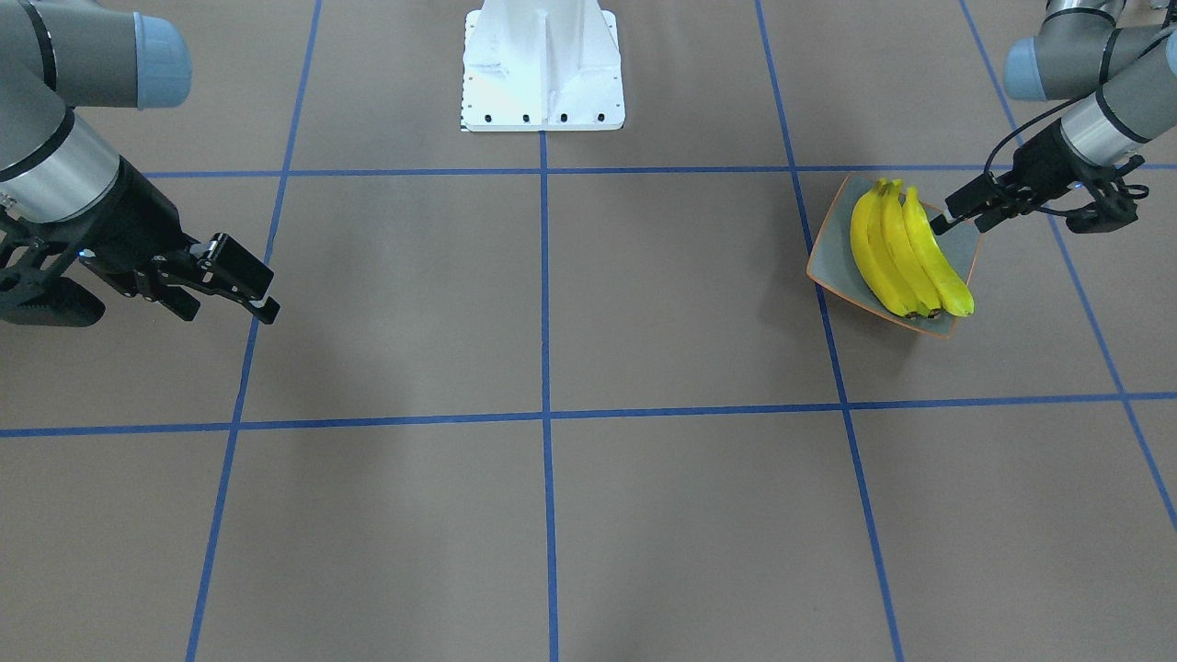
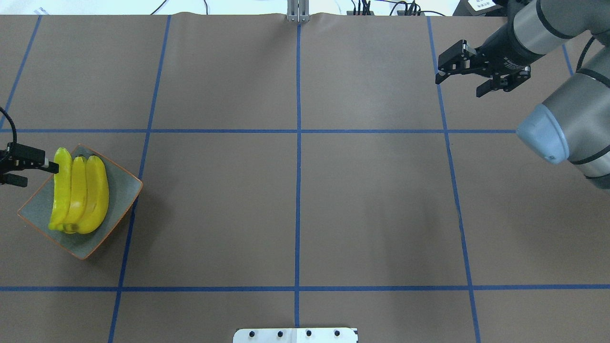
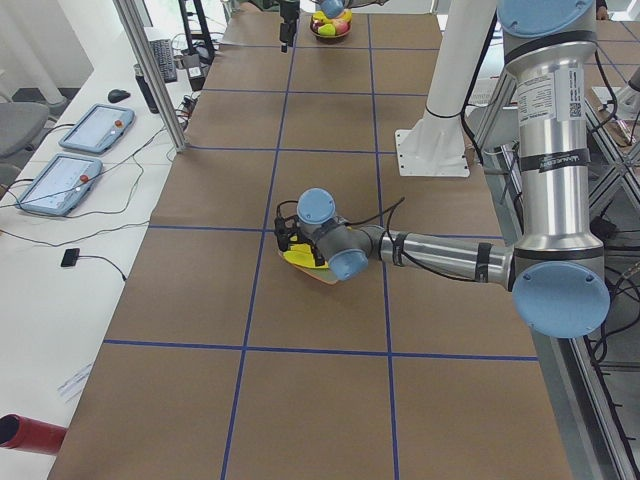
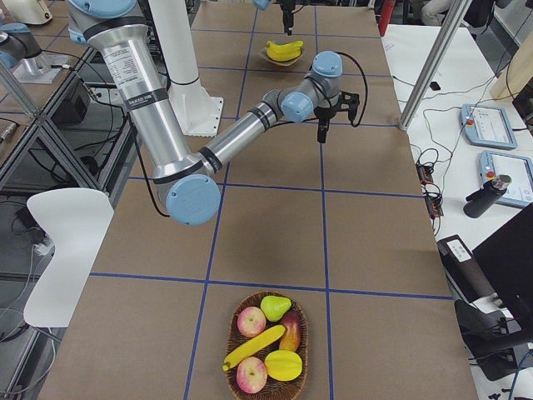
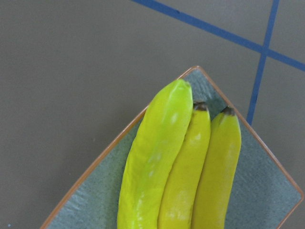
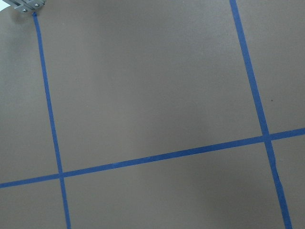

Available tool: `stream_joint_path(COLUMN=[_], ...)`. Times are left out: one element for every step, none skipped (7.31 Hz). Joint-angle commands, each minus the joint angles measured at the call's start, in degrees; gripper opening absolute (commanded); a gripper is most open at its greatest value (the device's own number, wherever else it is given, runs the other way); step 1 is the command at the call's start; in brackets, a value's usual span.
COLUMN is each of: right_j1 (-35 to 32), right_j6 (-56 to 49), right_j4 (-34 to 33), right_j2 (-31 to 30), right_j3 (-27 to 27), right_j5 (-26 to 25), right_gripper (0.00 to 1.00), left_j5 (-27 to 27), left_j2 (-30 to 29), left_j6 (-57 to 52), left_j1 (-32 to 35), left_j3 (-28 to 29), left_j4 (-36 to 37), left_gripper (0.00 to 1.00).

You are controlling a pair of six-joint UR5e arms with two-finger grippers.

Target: Transfer all bananas from basket to plate

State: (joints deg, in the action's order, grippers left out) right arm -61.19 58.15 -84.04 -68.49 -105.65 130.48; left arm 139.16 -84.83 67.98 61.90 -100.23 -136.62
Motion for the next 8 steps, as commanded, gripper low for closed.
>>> stream_joint_path(right_j1=[-7.0,-10.8,-16.3,-19.5,-21.7,-26.2,-29.6,-32.9], right_j6=[-14.1,-26.2,-35.6,-43.9,-53.0,-60.4,-67.8,-74.9], right_j4=[-0.5,-0.2,-0.9,-2.6,-4.7,-5.1,-5.1,-4.9], right_j2=[-7.9,-14.6,-18.0,-21.6,-25.5,-28.4,-29.9,-29.9], right_j3=[-0.4,-0.4,0.1,0.2,0.2,1.8,5.1,9.1], right_j5=[0.9,1.3,2.6,3.3,2.9,3.5,4.6,4.6], right_gripper=[1.00,1.00,1.00,1.00,1.00,1.00,1.00,1.00], left_j5=[0.4,0.1,-0.2,-0.2,-0.7,-2.6,-3.2,-3.4], left_j2=[-9.4,-14.8,-16.7,-17.4,-18.3,-18.8,-19.5,-20.3], left_j6=[0.0,0.0,0.0,0.0,0.0,0.0,0.0,0.0], left_j1=[3.5,3.7,3.7,3.4,3.2,3.1,2.4,2.0], left_j3=[0.1,0.3,0.7,0.7,1.4,2.4,2.8,3.3], left_j4=[8.2,14.8,16.7,16.8,16.8,16.7,16.6,16.7], left_gripper=[1.00,1.00,1.00,1.00,1.00,1.00,1.00,1.00])
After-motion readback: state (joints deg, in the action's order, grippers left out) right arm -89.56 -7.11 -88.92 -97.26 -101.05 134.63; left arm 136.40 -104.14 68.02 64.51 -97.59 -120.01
